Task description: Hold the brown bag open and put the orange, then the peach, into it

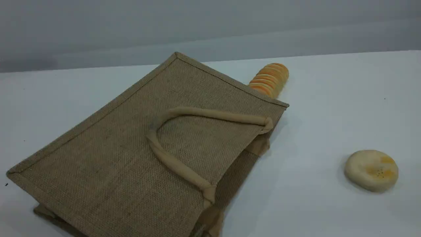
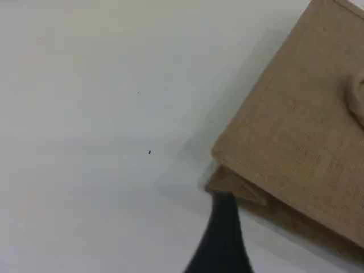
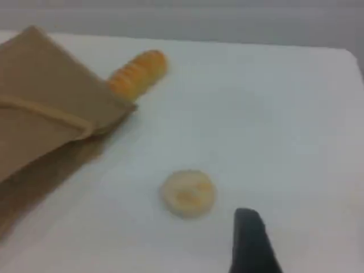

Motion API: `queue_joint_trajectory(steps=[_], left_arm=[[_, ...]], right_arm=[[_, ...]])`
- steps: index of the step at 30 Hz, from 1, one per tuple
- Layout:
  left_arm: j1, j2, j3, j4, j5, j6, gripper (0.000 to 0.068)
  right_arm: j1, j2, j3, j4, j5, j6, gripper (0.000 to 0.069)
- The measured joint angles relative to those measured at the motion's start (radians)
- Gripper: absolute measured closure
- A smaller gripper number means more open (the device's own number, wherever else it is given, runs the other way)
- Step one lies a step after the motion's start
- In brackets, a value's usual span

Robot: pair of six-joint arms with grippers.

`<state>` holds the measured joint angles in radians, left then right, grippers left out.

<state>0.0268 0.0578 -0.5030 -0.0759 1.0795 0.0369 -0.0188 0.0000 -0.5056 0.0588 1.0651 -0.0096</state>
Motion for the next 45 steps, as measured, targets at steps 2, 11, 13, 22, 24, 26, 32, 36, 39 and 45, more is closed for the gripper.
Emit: queue_joint_trajectory(steps=[2,11,13,22,24,26,32,36,39,45], left_arm=[[0.0,0.0,0.0,0.0,0.0,0.0,0.0143],[-0.013,-0.059,-0.001,-0.002,0.001,0.0,0.0143],[-0.013,-0.058,-0.001,-0.002,0.001,0.0,0.0143],[-0.071,-0.058,-0.001,-0.004,0.001,0.0,0.0143],[-0.07,-0.058,-0.001,-0.004,0.001,0.0,0.0143],[-0.07,-0.058,-0.001,-0.004,0.001,0.0,0.0143],[-0.07,-0.058,-0.001,-0.004,0.001,0.0,0.0143],[-0.07,-0.058,-0.001,-0.004,0.001,0.0,0.0143],[-0.07,-0.058,-0.001,-0.004,0.001,0.0,0.0143],[-0.07,-0.058,-0.001,-0.004,0.001,0.0,0.0143]], right_arm=[[-0.013,0.0,0.0,-0.002,0.0,0.0,0.0328],[-0.012,0.0,0.0,-0.002,0.0,0.0,0.0328],[-0.012,0.0,0.0,-0.002,0.0,0.0,0.0328],[-0.012,0.0,0.0,-0.002,0.001,0.0,0.0328],[-0.012,0.0,0.0,-0.002,0.001,0.0,0.0328],[-0.012,0.0,0.0,-0.002,0.001,0.0,0.0328],[-0.012,0.0,0.0,-0.002,0.001,-0.001,0.0328],[-0.012,0.0,0.0,-0.002,0.001,-0.001,0.0328],[-0.012,0.0,0.0,-0.002,0.001,0.0,0.0328],[-0.012,0.0,0.0,-0.002,0.001,0.001,0.0328]])
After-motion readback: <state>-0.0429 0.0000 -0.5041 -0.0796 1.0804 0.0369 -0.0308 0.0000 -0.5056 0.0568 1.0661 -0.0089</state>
